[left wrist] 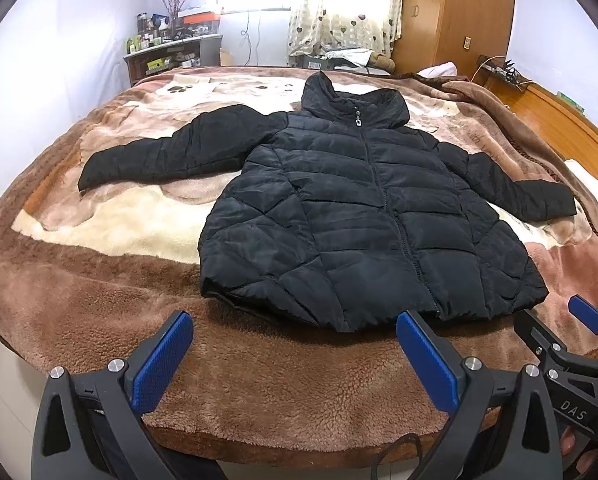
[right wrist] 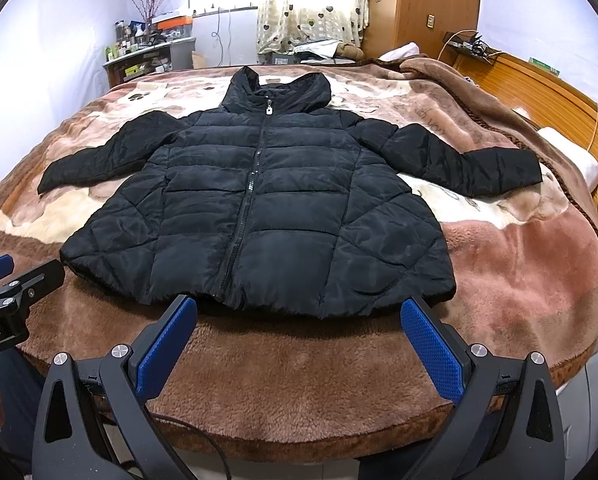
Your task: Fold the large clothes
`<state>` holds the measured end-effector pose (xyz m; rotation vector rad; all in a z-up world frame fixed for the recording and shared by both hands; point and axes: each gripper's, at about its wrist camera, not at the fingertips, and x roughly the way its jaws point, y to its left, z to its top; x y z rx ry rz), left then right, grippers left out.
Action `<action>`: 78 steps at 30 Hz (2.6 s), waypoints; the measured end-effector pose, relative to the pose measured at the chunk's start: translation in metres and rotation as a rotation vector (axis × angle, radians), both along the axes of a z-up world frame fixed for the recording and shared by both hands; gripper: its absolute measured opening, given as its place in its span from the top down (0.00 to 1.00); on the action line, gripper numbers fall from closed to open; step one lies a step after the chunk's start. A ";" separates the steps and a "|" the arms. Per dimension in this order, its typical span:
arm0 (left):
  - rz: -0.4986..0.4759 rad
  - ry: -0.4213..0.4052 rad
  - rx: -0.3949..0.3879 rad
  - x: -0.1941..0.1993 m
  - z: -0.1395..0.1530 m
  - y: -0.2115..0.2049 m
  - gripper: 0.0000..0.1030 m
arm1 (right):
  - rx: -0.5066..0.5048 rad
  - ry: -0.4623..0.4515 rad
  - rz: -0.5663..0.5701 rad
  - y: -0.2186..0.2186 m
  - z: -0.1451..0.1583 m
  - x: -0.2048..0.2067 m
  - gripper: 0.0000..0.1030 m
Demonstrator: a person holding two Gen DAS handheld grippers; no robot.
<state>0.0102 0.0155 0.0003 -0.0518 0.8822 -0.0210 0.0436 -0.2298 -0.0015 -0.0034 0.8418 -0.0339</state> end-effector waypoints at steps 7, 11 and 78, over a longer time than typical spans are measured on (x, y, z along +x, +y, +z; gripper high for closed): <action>0.001 0.007 0.006 0.005 -0.003 0.000 0.00 | -0.003 0.009 -0.003 -0.001 0.000 0.005 0.01; 0.003 0.002 0.009 0.006 -0.001 0.000 0.00 | -0.006 0.005 -0.005 -0.001 0.001 0.008 0.01; 0.791 0.051 -0.509 0.333 -0.123 0.403 0.67 | 0.158 -0.061 0.351 0.140 -0.014 0.227 0.01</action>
